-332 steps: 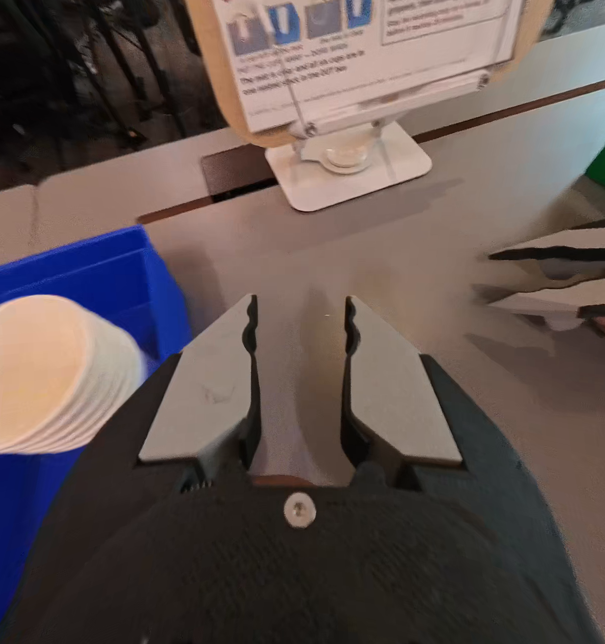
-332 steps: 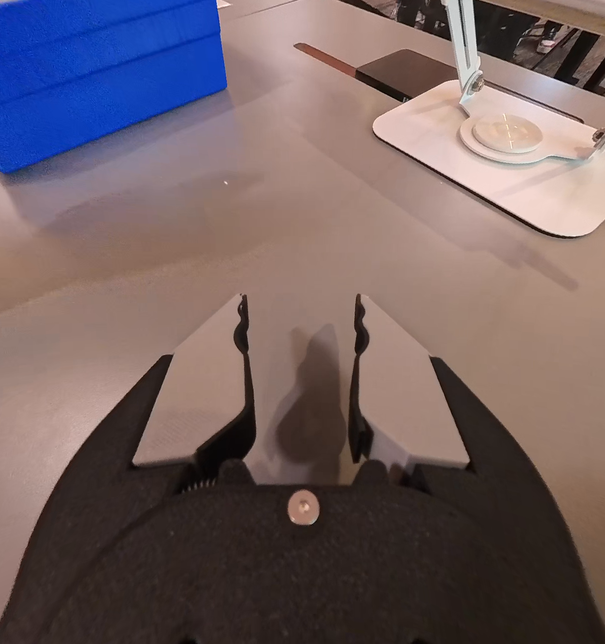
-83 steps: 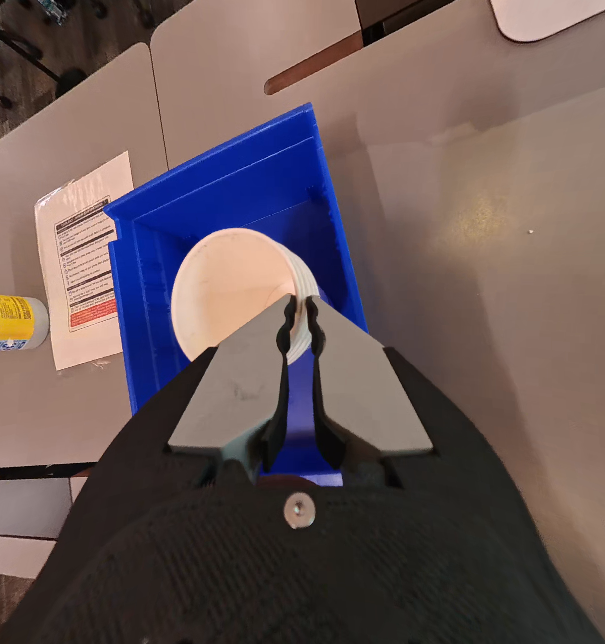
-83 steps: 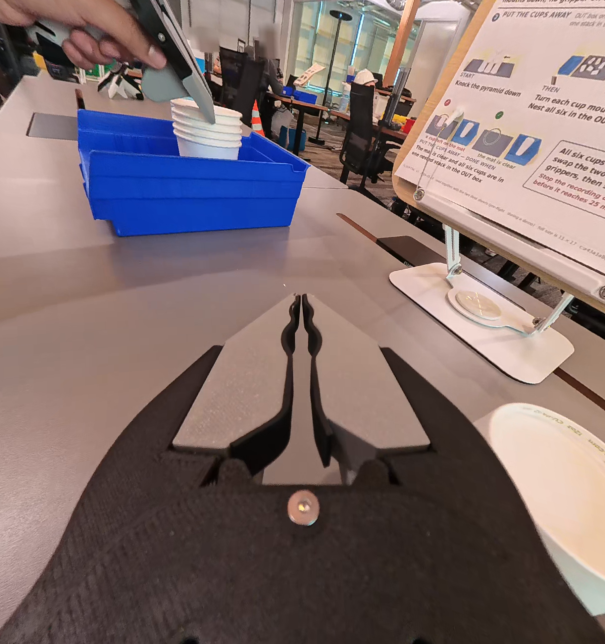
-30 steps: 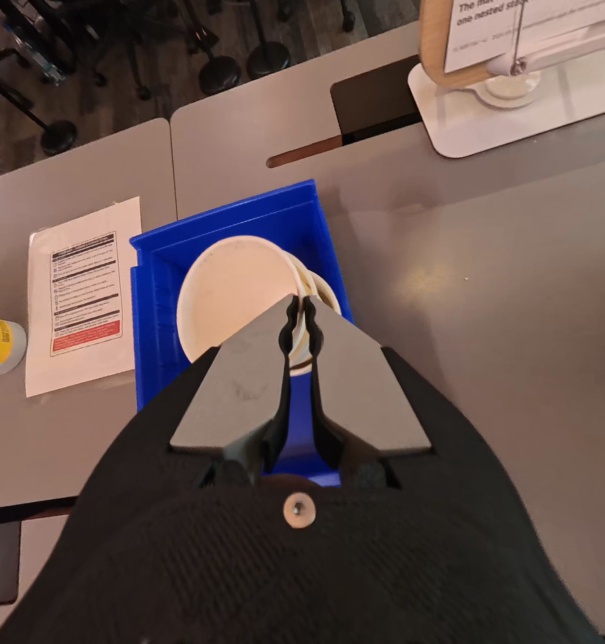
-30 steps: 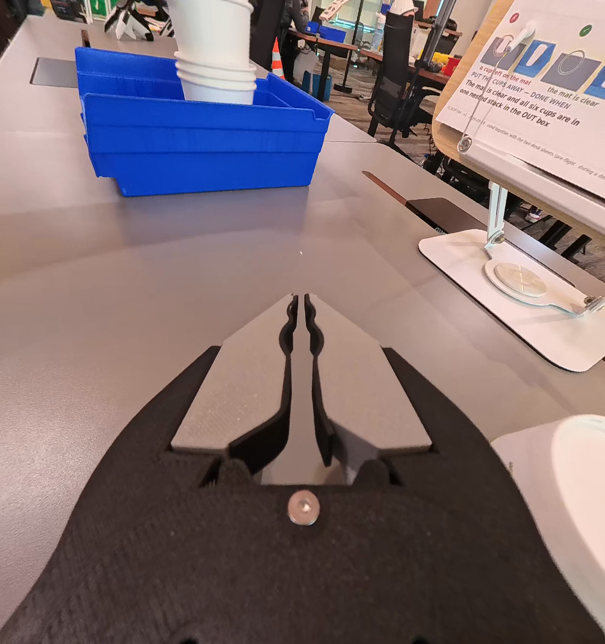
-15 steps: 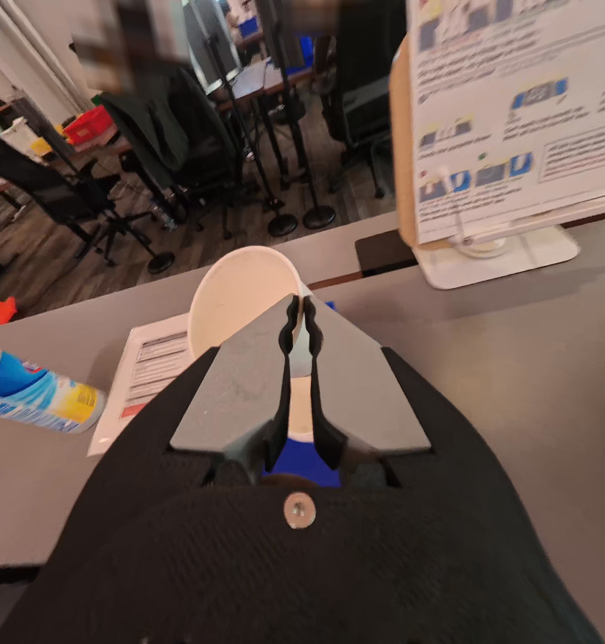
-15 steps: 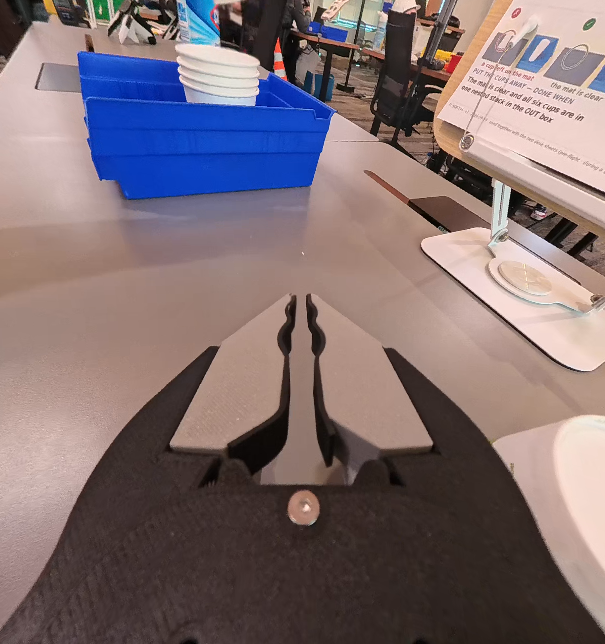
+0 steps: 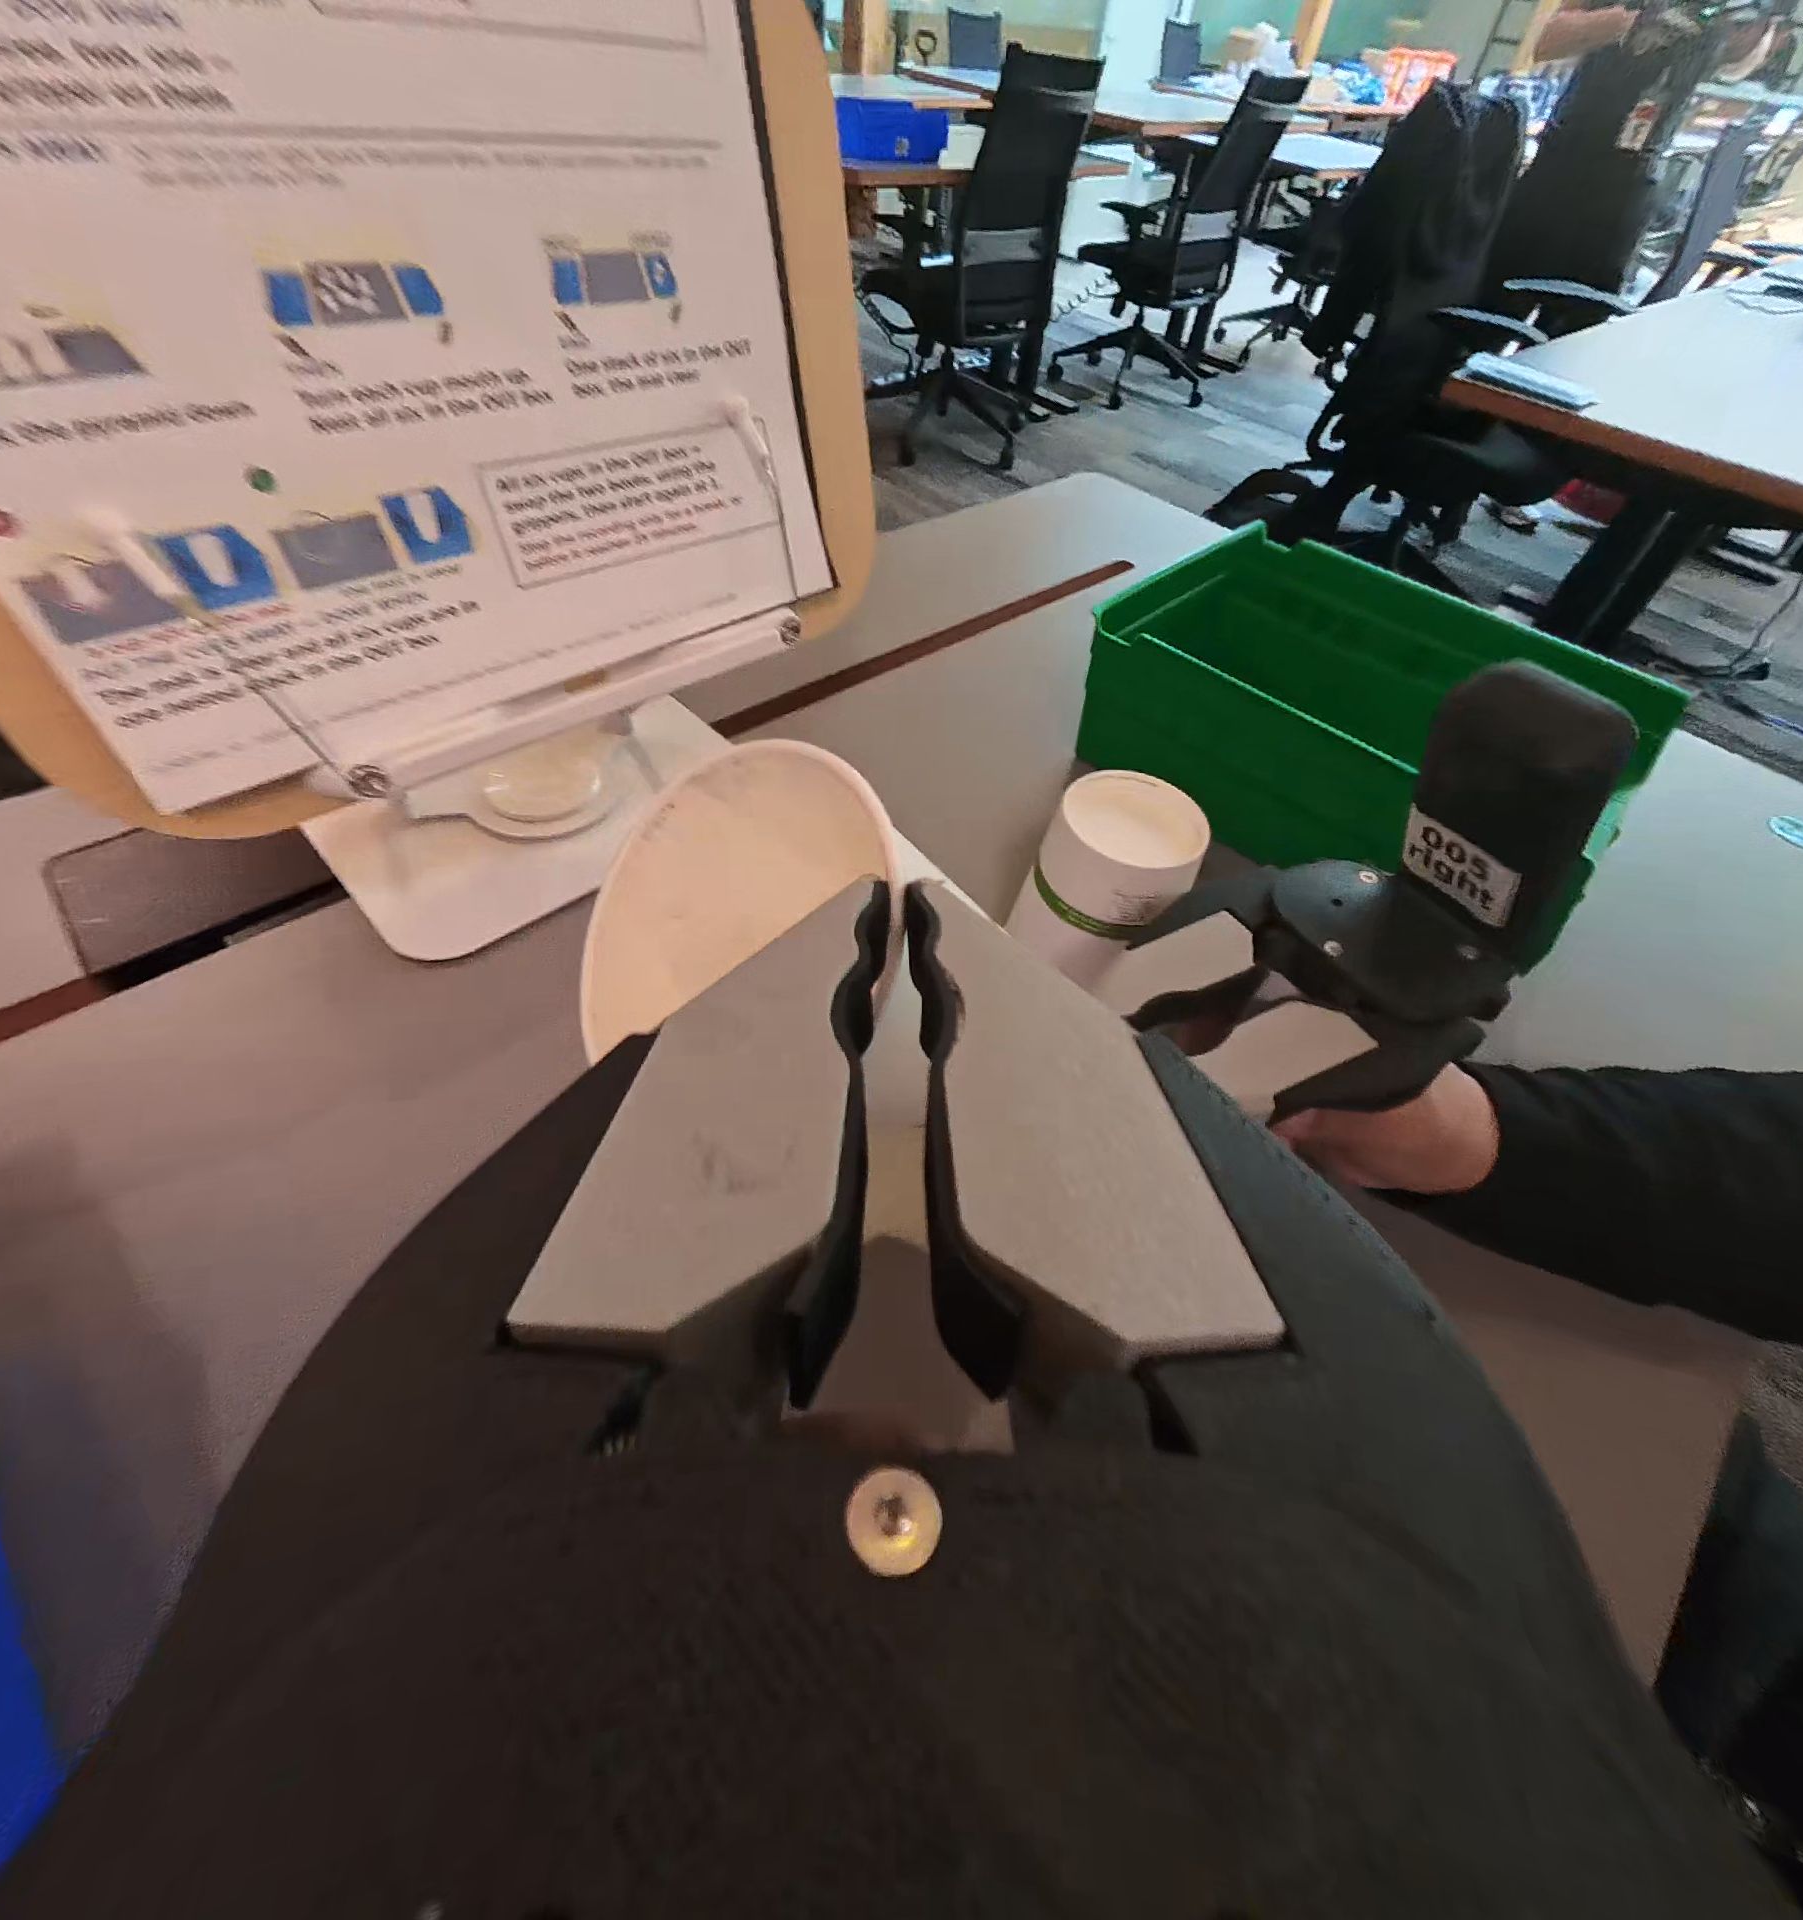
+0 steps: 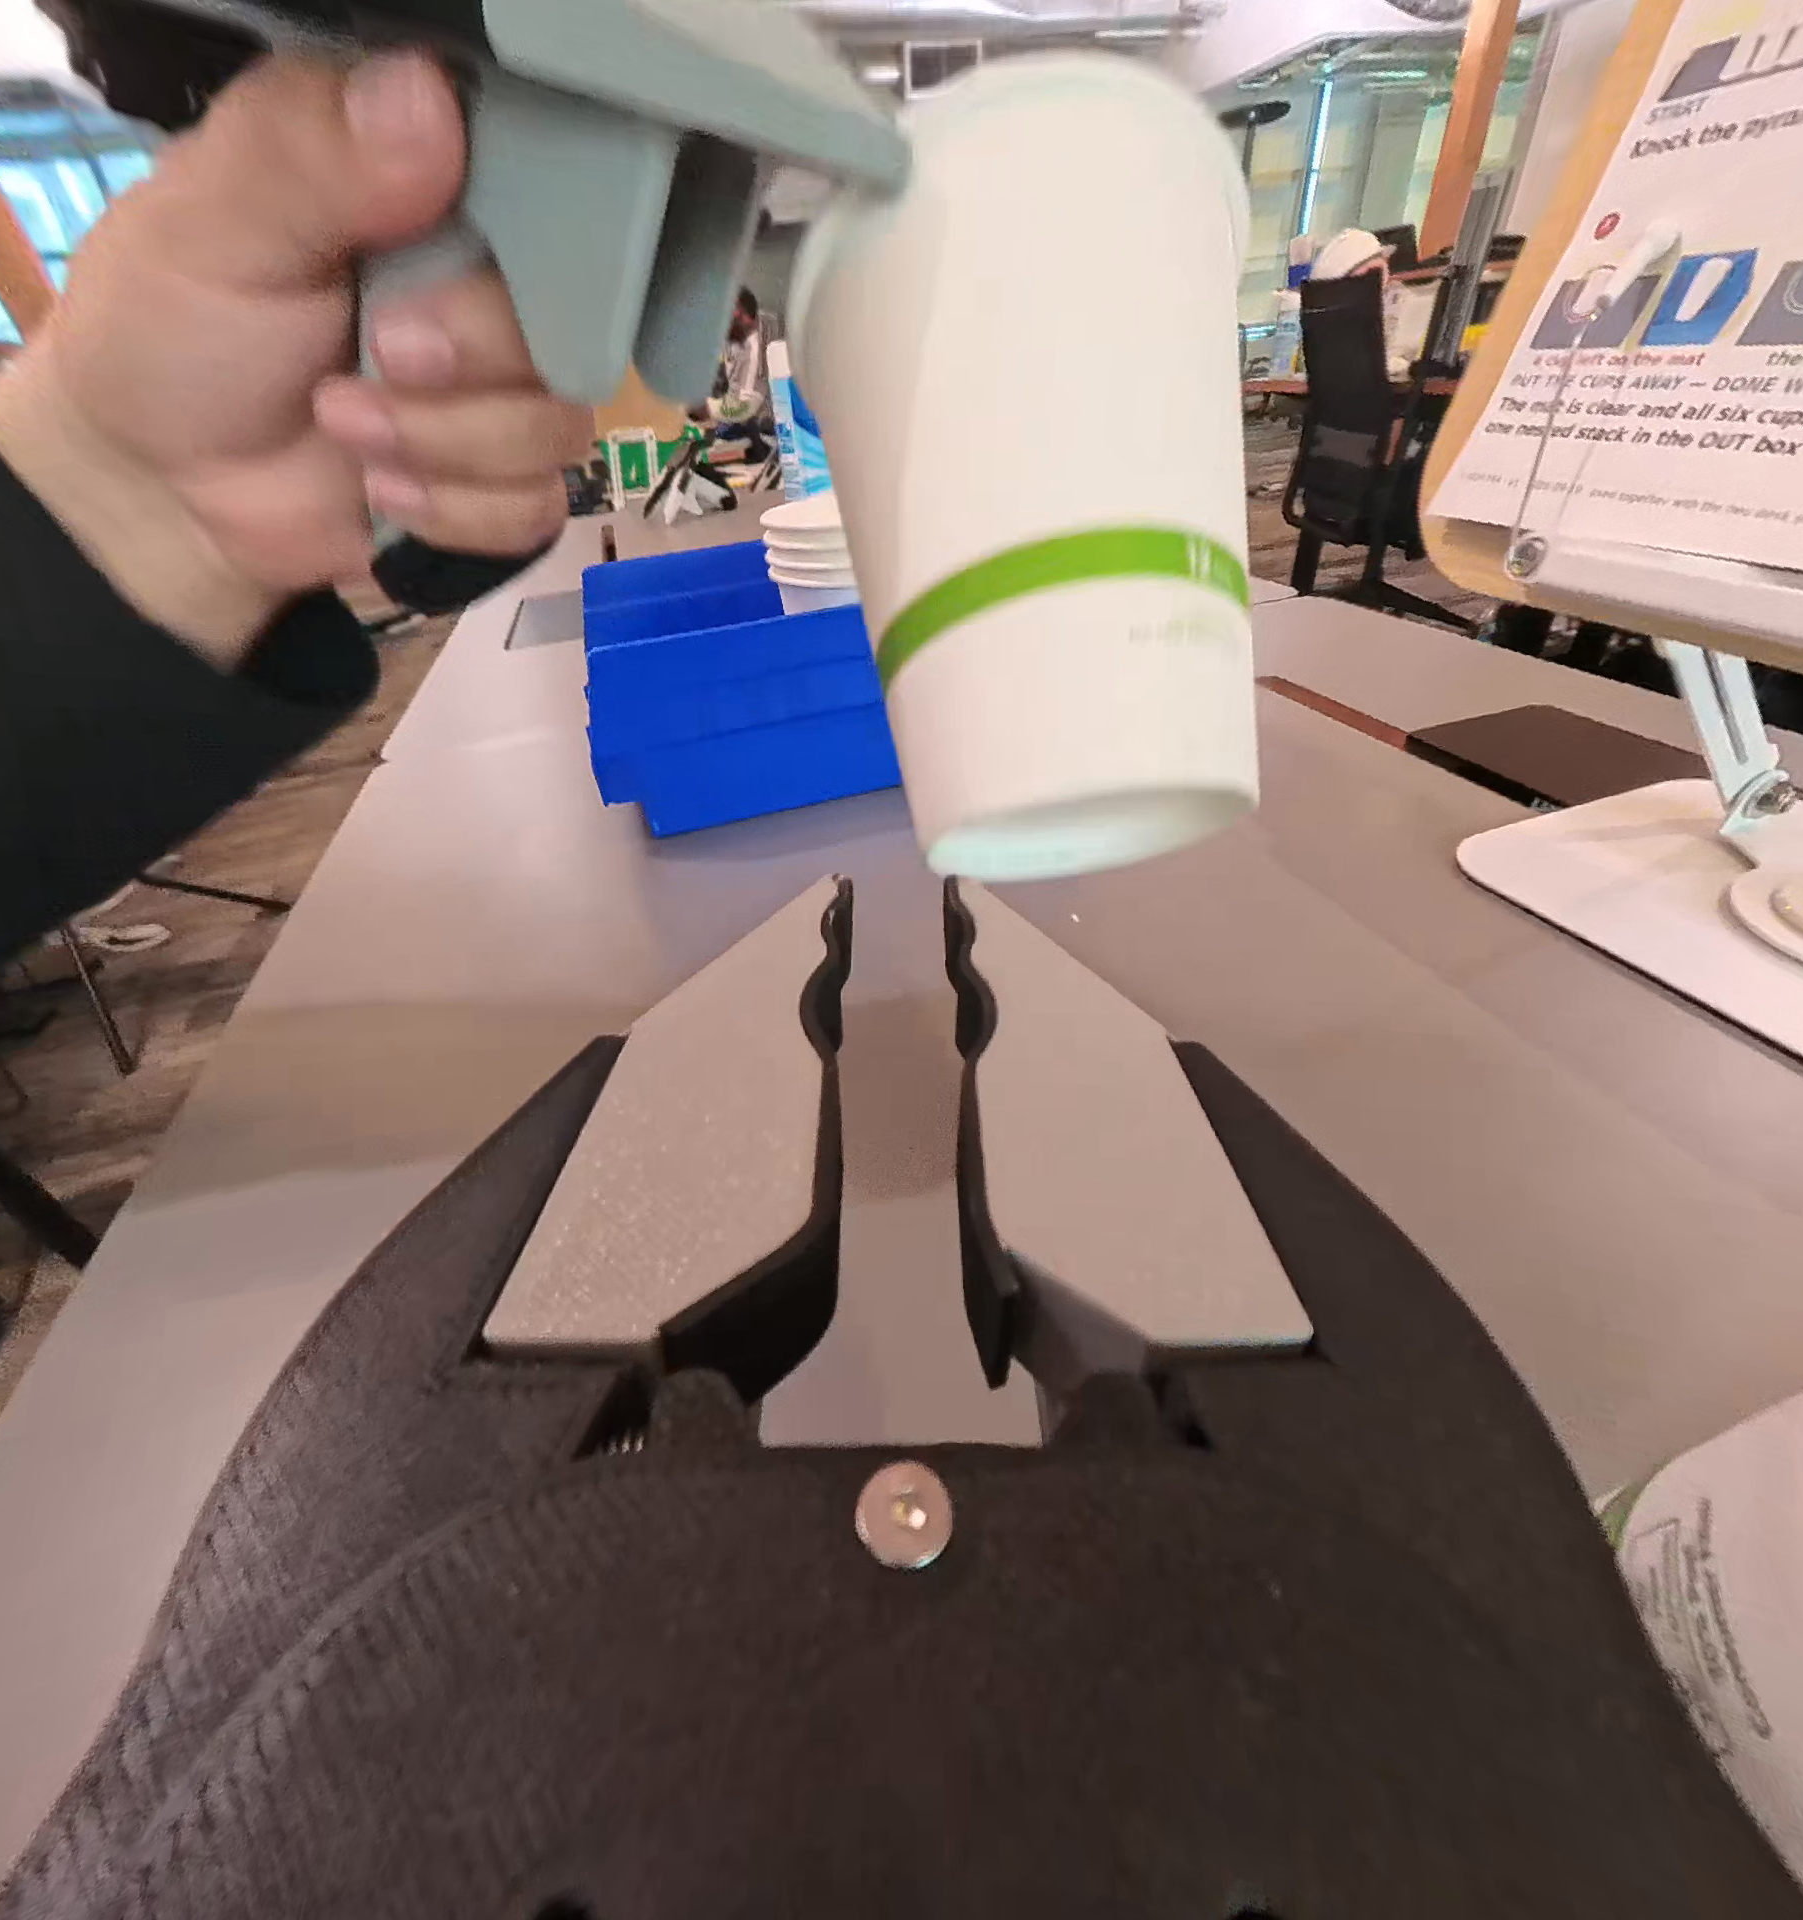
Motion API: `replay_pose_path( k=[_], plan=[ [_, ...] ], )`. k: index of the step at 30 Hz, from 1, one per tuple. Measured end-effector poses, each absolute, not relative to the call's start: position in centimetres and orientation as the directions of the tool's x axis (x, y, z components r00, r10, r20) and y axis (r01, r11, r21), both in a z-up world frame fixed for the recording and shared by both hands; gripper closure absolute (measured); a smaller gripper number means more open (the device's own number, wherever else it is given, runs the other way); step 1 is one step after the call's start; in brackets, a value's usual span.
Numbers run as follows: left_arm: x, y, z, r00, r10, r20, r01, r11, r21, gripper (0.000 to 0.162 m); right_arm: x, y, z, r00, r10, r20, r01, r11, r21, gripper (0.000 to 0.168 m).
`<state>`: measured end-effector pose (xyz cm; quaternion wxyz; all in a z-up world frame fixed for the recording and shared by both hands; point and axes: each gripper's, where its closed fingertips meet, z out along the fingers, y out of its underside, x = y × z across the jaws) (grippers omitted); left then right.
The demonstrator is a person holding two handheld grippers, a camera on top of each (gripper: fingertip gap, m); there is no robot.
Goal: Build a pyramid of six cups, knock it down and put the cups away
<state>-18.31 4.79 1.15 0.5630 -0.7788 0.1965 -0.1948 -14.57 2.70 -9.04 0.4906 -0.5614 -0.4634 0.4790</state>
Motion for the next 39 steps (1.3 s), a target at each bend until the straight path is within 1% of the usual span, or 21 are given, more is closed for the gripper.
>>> replay_pose_path(
  k=[2, 3, 4, 8, 11, 15, 20, 27, 35, 37, 39],
  plan=[
    [-17.4, 5.4, 0.1, 0.839, -0.535, 0.102, -0.068, -0.289, -0.955, 0.161, -14.2, 3.6, -9.6, 0.149, 0.982, -0.116, 0.067, -0.127, -0.99, 0.154],
    [-17.2, 5.6, -0.1, 0.83, -0.543, 0.126, -0.045, -0.291, -0.956, 0.161, -14.1, 4.1, -9.8, 0.161, 0.979, -0.121, 0.077, -0.135, -0.988, 0.157],
    [-17.1, 5.7, -0.2, 0.819, -0.551, 0.159, -0.015, -0.296, -0.955, 0.161, -13.9, 4.3, -9.9, 0.161, 0.98, -0.12, 0.079, -0.134, -0.988, 0.166],
    [-18.1, 6.6, -0.7, 0.8, -0.543, 0.253, 0.093, -0.304, -0.948, 0.161, -12.9, 5.2, -8.7, 0.196, 0.972, -0.128, 0.02, -0.134, -0.991, 0.167],
    [-18.7, 7.0, -1.6, 0.775, -0.544, 0.32, 0.157, -0.325, -0.933, 0.161, -12.4, 5.9, -8.5, 0.239, 0.964, -0.121, 0.013, -0.128, -0.992, 0.166],
    [-19.3, 7.3, -3.5, 0.761, -0.534, 0.368, 0.188, -0.36, -0.914, 0.16, -11.3, 7.1, -7.6, 0.318, 0.944, -0.087, -0.007, -0.089, -0.996, 0.167],
    [-19.6, 7.1, -7.0, 0.747, -0.531, 0.4, 0.166, -0.434, -0.886, 0.159, -10.6, 7.5, -6.6, 0.367, 0.93, -0.03, 0.003, -0.034, -0.999, 0.167],
    [-17.8, 6.4, -13.2, 0.729, -0.538, 0.423, 0.06, -0.566, -0.822, 0.157, -10.7, 7.3, -6.3, 0.387, 0.92, 0.057, 0.054, 0.039, -0.998, 0.166],
    [-15.8, 5.9, -16.7, 0.733, -0.534, 0.421, -0.04, -0.652, -0.757, 0.156, -11.4, 6.7, -7.1, 0.382, 0.911, 0.156, 0.155, 0.104, -0.982, 0.168],
    [-15.1, 5.6, -17.7, 0.733, -0.547, 0.405, -0.083, -0.662, -0.745, 0.162, -11.8, 6.2, -7.6, 0.354, 0.918, 0.179, 0.195, 0.114, -0.974, 0.168],
    [-14.4, 5.3, -18.9, 0.748, -0.565, 0.349, -0.158, -0.661, -0.733, 0.162, -12.2, 5.9, -8.0, 0.338, 0.919, 0.204, 0.235, 0.128, -0.964, 0.168]
  ],
)
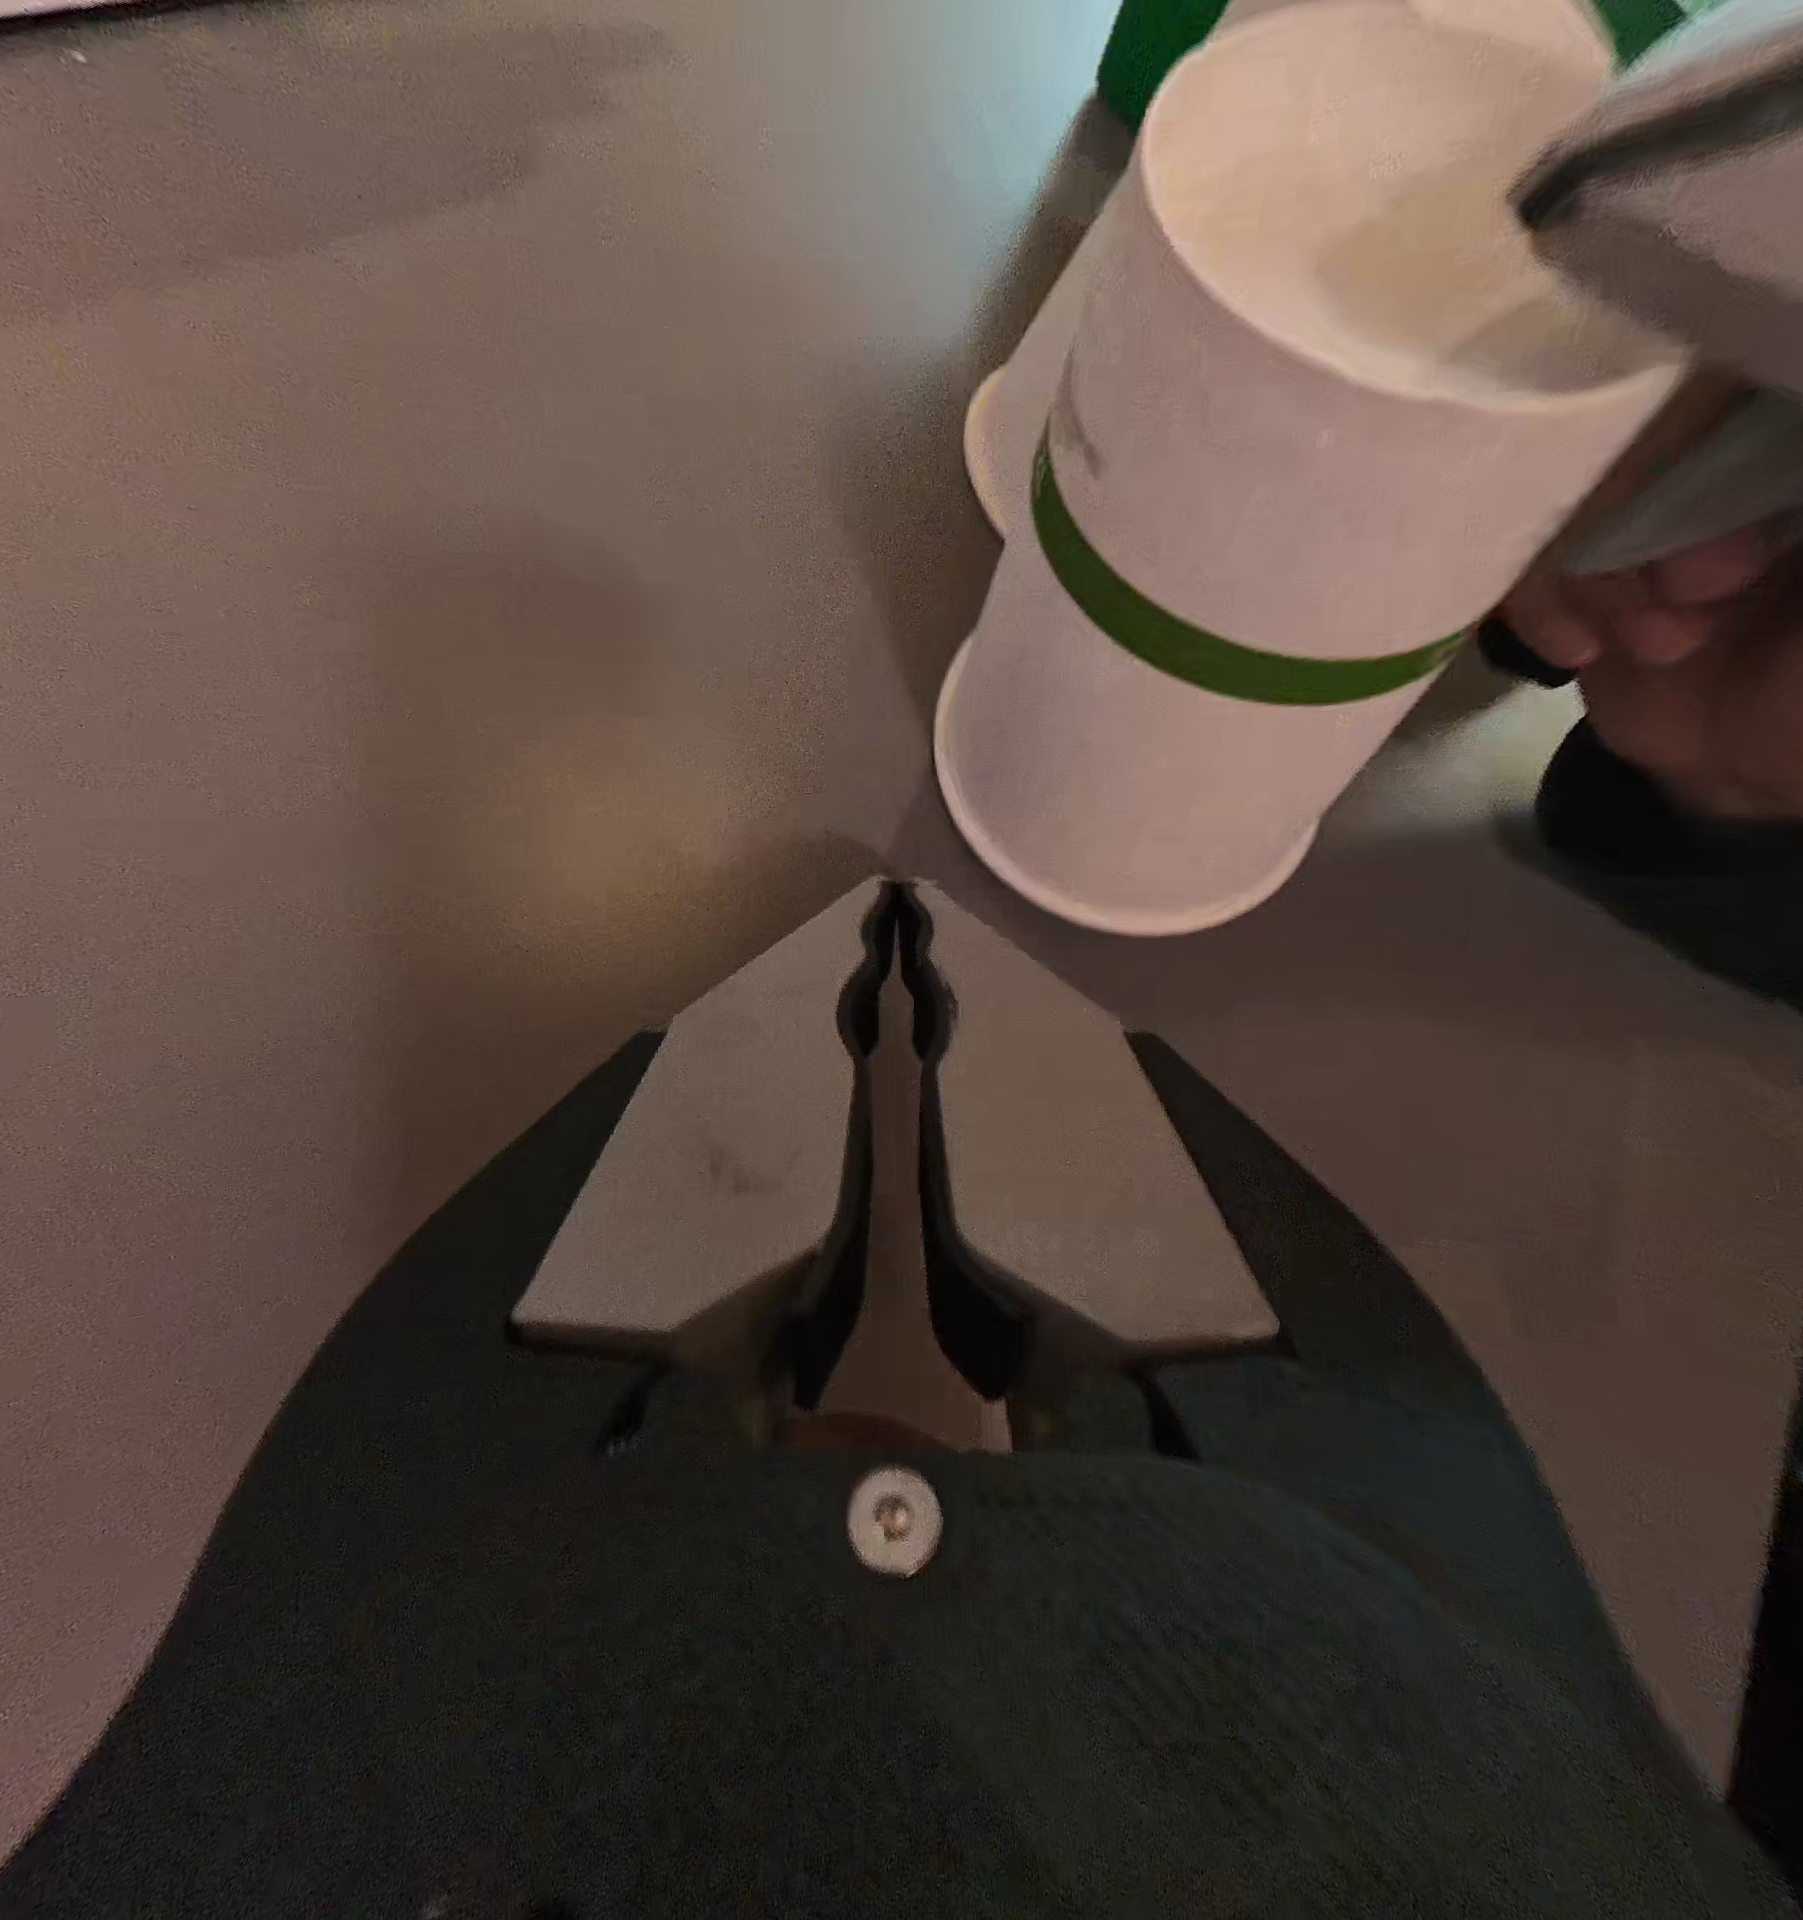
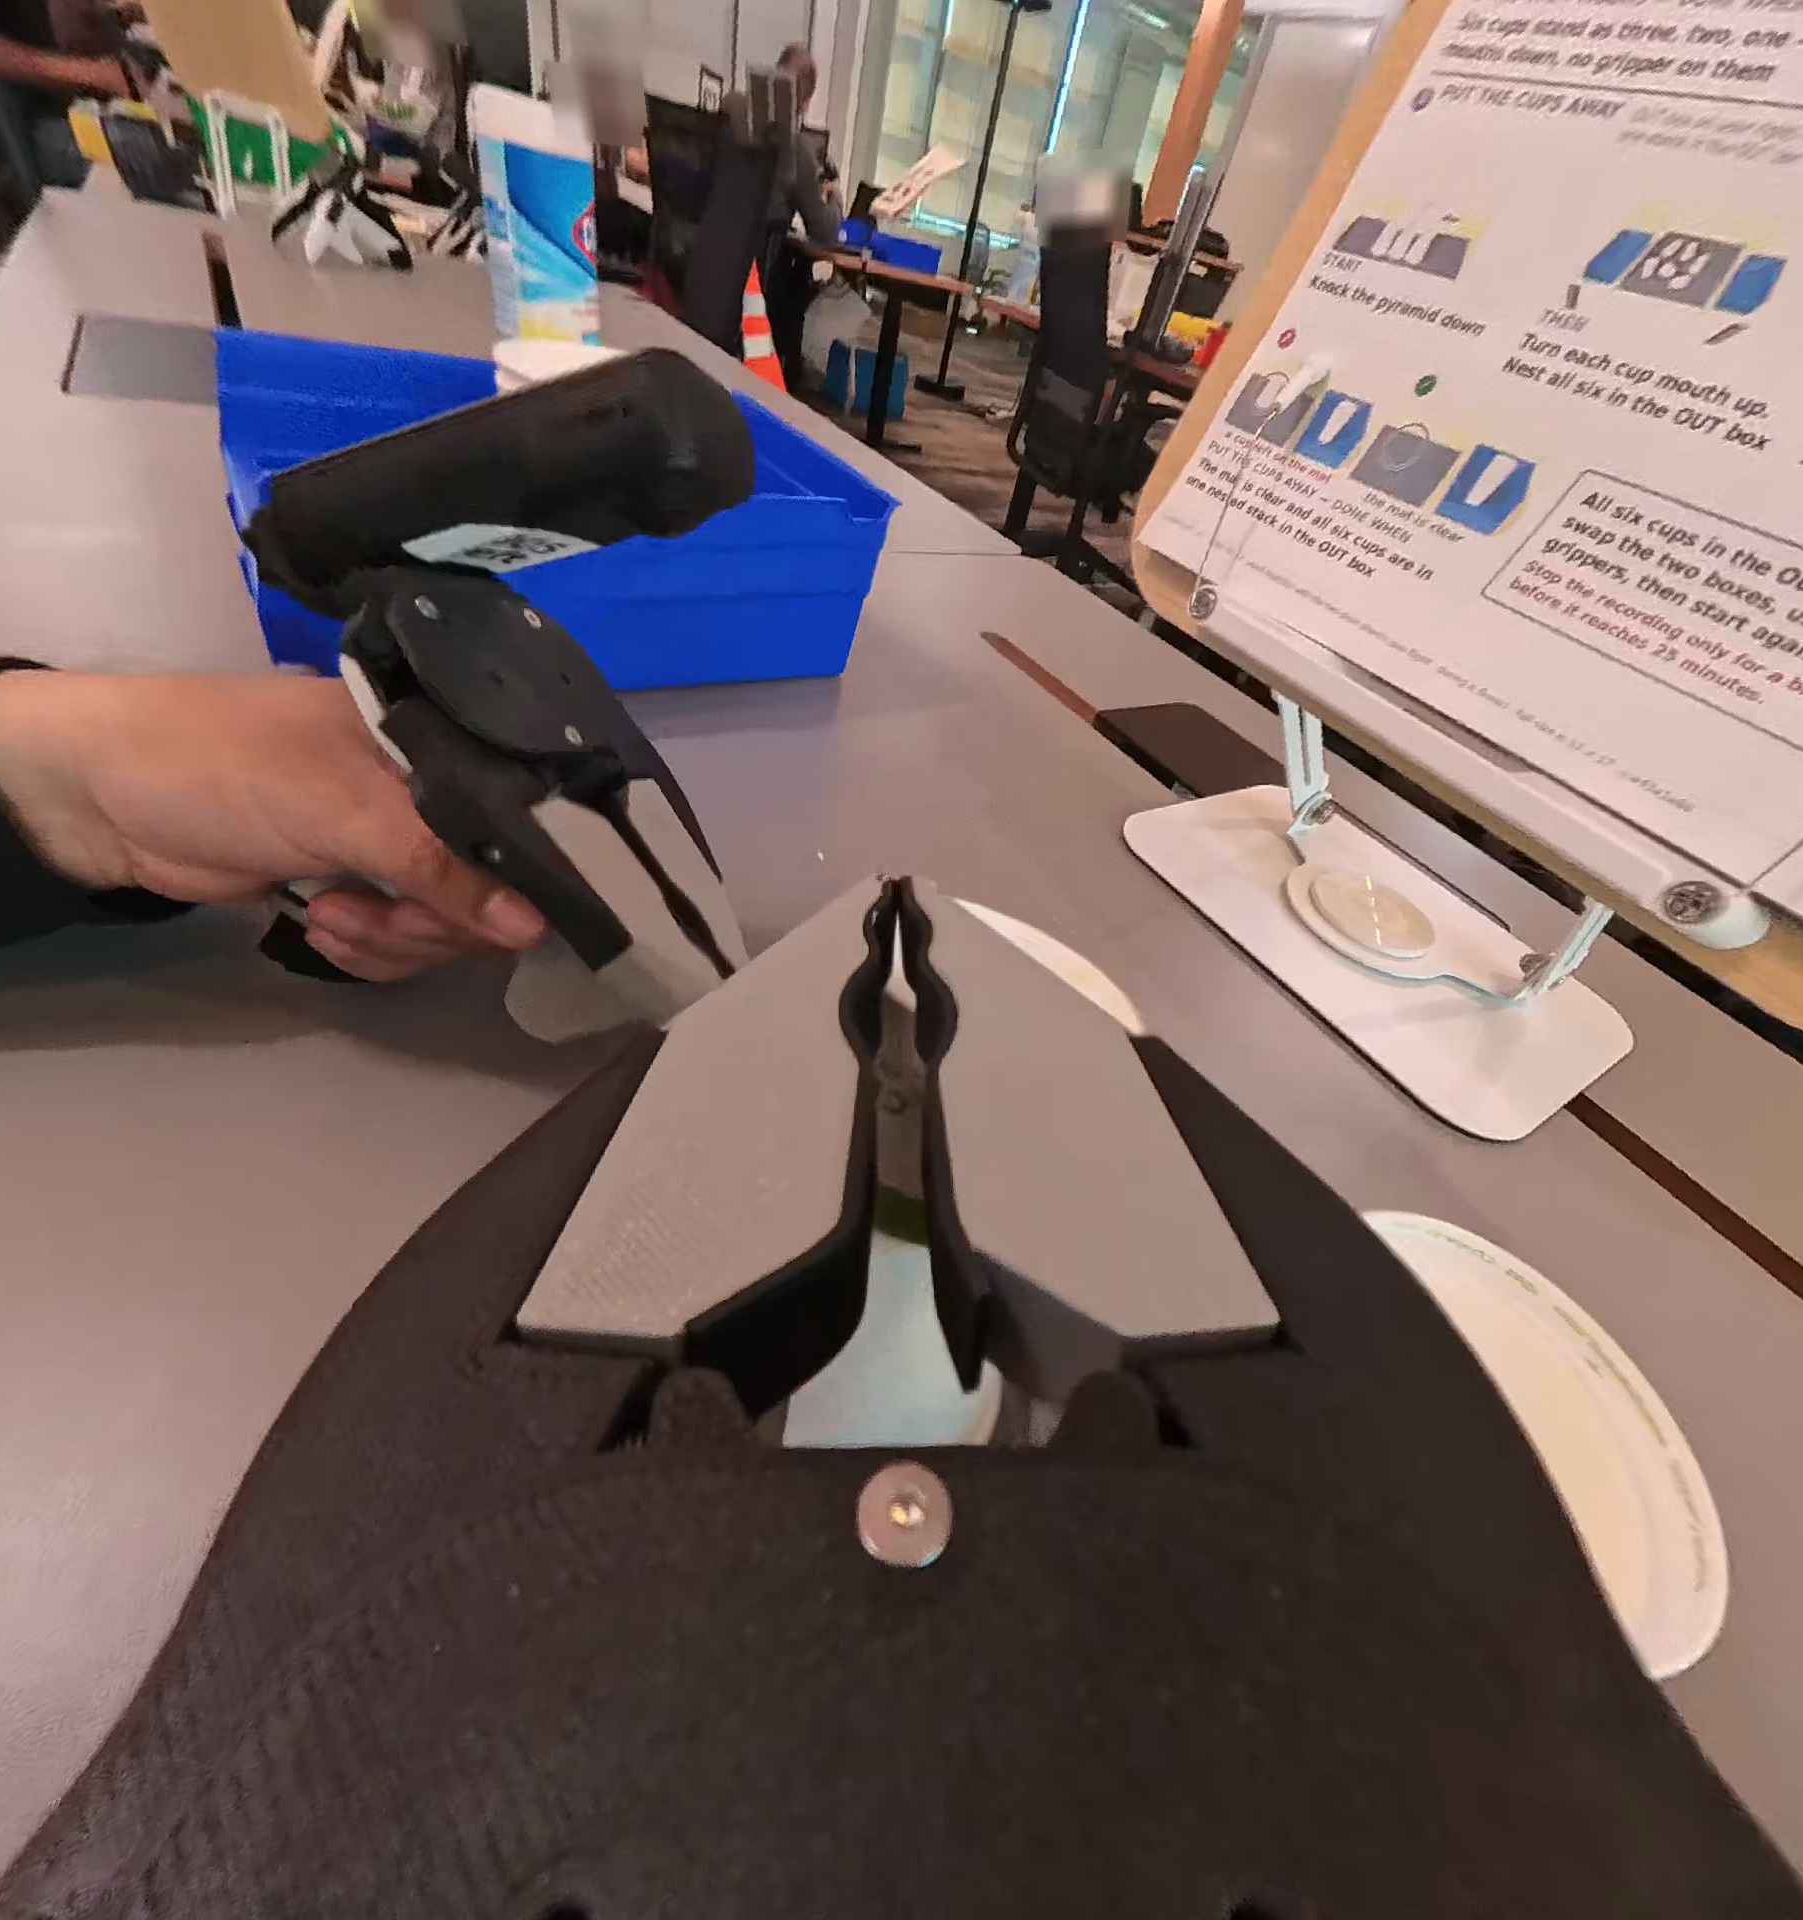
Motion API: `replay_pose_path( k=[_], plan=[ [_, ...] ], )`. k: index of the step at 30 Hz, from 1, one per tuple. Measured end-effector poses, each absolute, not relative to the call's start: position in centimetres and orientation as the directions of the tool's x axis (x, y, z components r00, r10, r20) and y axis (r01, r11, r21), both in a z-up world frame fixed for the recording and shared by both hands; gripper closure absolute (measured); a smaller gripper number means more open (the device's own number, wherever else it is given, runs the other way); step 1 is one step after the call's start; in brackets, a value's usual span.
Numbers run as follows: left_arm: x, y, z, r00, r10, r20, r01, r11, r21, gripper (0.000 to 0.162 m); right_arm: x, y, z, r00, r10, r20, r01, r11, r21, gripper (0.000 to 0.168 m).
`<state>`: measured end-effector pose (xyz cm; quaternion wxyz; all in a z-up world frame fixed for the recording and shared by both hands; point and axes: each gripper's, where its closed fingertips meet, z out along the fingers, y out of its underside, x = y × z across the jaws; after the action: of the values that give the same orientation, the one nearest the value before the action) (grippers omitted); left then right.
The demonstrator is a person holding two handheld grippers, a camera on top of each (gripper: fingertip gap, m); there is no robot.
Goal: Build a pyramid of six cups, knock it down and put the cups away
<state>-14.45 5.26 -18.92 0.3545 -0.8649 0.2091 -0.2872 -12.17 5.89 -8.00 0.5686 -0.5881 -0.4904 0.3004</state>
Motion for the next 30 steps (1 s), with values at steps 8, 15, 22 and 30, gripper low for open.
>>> replay_pose_path(
  k=[8, 15, 22, 30],
  plan=[
    [-14.6, 5.3, -20.6, 0.795, -0.577, 0.187, -0.286, -0.629, -0.723, 0.162, -12.1, 6.2, -9.3, 0.336, 0.924, 0.182, 0.287, 0.084, -0.954, 0.168],
    [-16.9, 6.6, -20.2, 0.858, -0.494, 0.14, -0.235, -0.62, -0.748, 0.147, -11.6, 6.5, -8.4, 0.343, 0.929, 0.14, 0.234, 0.06, -0.97, 0.168],
    [-17.8, 7.2, -19.9, 0.88, -0.458, 0.127, -0.21, -0.614, -0.761, 0.141, -7.5, 8.2, -3.5, 0.452, 0.887, 0.093, 0.099, 0.054, -0.994, 0.168],
    [-17.8, 7.1, -19.9, 0.882, -0.461, 0.102, -0.229, -0.606, -0.762, 0.141, -8.3, 7.5, -5.7, 0.388, 0.903, 0.185, 0.286, 0.073, -0.955, 0.168]
  ],
)
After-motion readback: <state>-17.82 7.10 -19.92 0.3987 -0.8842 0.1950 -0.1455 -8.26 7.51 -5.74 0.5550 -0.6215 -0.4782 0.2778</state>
